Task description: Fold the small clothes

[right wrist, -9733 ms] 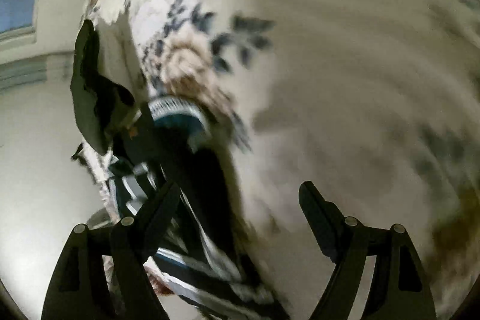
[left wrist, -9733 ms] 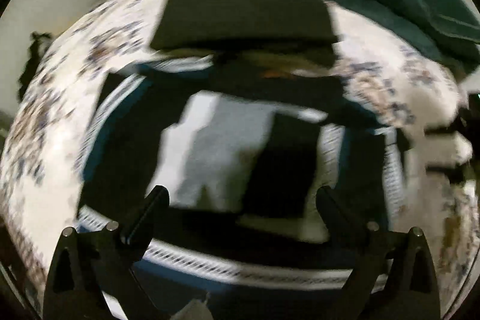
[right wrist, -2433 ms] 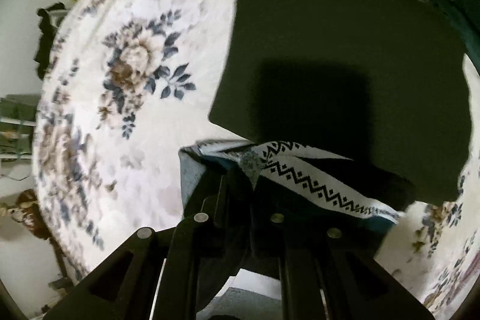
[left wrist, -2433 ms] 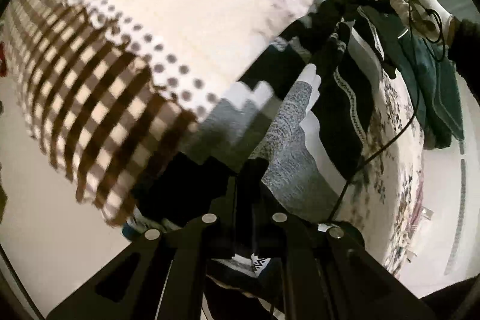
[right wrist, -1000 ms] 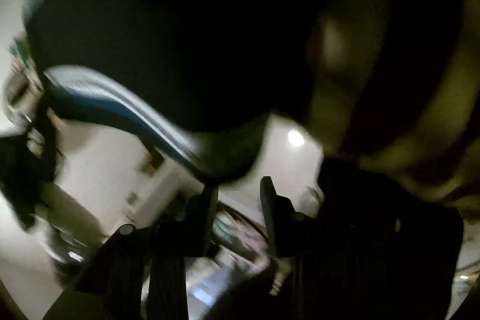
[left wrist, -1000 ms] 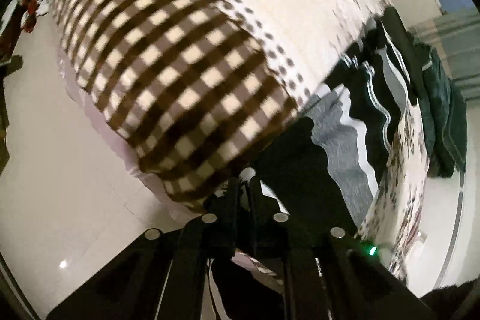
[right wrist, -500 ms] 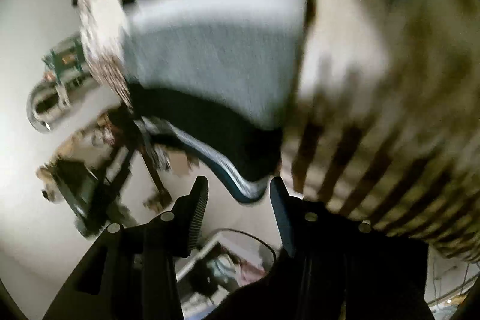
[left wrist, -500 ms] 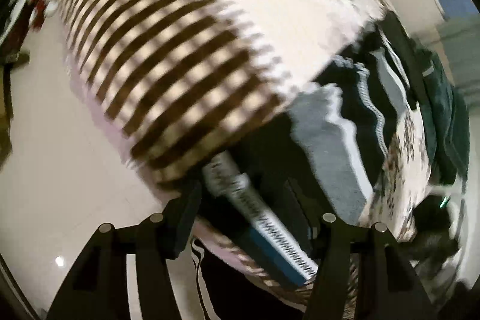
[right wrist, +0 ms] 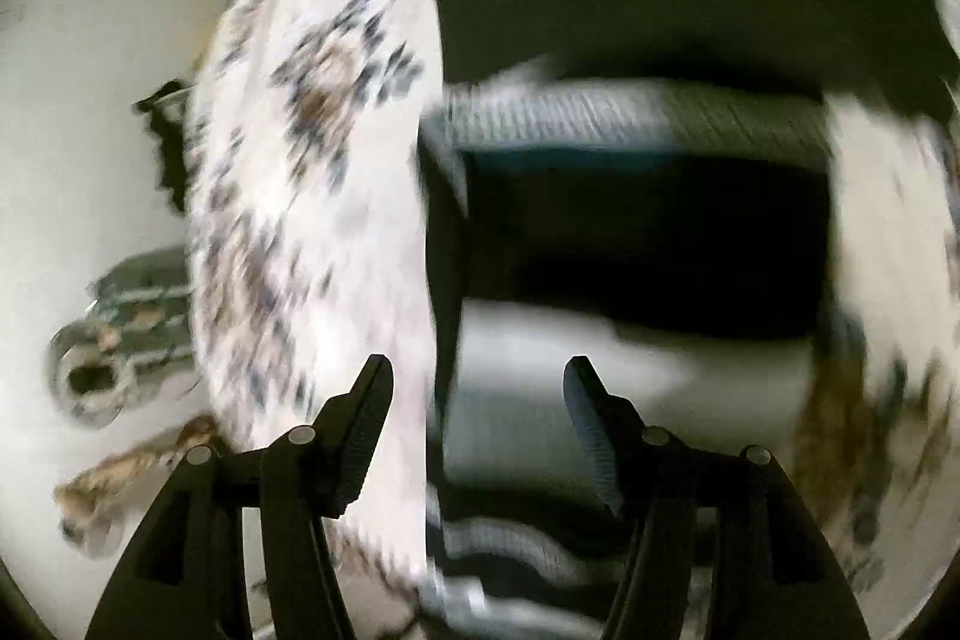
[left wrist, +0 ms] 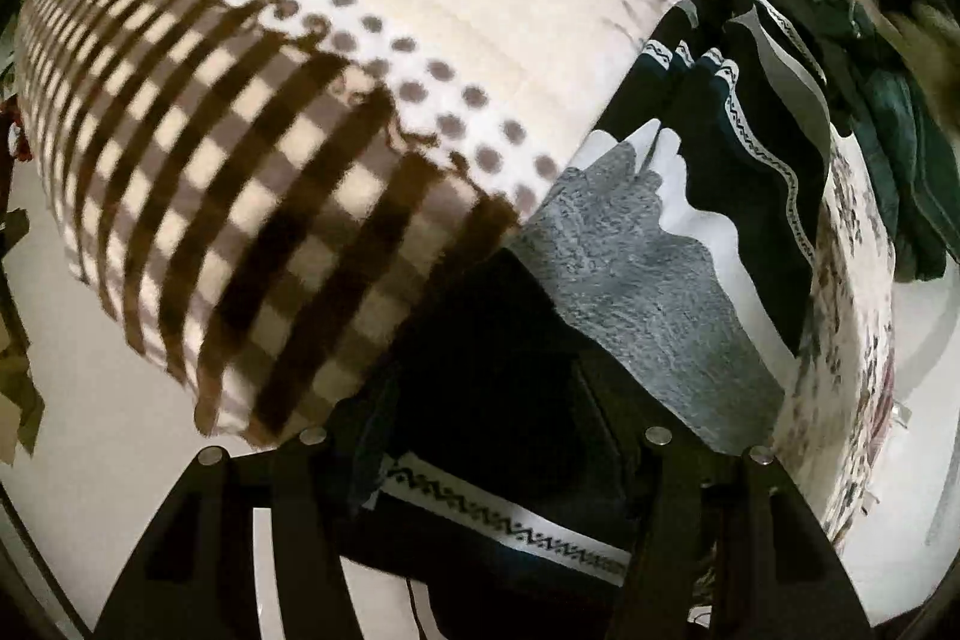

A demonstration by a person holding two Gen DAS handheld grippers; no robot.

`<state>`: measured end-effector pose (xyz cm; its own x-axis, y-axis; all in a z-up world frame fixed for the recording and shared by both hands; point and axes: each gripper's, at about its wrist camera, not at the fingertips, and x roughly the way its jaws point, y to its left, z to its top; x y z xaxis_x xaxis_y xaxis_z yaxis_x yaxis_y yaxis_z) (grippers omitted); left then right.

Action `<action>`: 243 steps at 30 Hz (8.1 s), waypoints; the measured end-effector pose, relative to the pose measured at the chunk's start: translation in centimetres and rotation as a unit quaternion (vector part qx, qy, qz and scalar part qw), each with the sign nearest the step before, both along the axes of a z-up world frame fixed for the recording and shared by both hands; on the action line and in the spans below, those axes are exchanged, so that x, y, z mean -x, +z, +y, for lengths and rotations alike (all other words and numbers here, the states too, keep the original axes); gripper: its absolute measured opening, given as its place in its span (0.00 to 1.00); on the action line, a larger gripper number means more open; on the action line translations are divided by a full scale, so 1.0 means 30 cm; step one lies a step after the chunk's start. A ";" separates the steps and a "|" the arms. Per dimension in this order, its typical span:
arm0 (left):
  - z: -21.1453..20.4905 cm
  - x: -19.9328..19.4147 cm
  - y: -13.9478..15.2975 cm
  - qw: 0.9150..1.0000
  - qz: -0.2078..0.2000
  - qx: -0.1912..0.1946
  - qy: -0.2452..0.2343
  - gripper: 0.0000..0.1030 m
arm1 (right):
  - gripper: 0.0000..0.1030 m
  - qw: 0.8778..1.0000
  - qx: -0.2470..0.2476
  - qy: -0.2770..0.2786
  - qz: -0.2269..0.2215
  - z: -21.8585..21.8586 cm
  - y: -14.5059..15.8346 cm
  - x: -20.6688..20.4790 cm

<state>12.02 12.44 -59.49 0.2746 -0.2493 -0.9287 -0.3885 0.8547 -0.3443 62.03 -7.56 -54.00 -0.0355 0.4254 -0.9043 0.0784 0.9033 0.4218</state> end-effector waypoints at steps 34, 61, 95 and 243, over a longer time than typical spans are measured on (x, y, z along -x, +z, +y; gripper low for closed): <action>0.251 -0.065 0.123 0.991 -0.032 0.118 -0.047 0.62 | 0.63 0.995 -0.057 0.027 0.079 0.000 -0.030 0.541; 0.072 -0.041 -0.065 0.965 0.014 0.177 -0.194 0.10 | 0.15 0.936 -0.231 -0.176 0.200 -0.150 -0.568 1.810; -0.104 -1.336 0.286 0.949 -0.155 0.256 -0.099 0.60 | 0.40 0.926 -0.238 -0.291 -0.028 -0.592 -0.085 0.391; -0.098 -0.592 0.048 0.992 -0.035 0.117 -0.014 0.66 | 0.09 0.980 -0.085 -0.163 0.074 -0.860 -0.255 0.723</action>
<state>29.77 9.49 -58.07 0.3261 -0.4646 -0.8233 -0.3334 0.7584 -0.5601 40.33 -33.35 -61.66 0.0026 0.5805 -0.8143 0.4220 0.7376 0.5271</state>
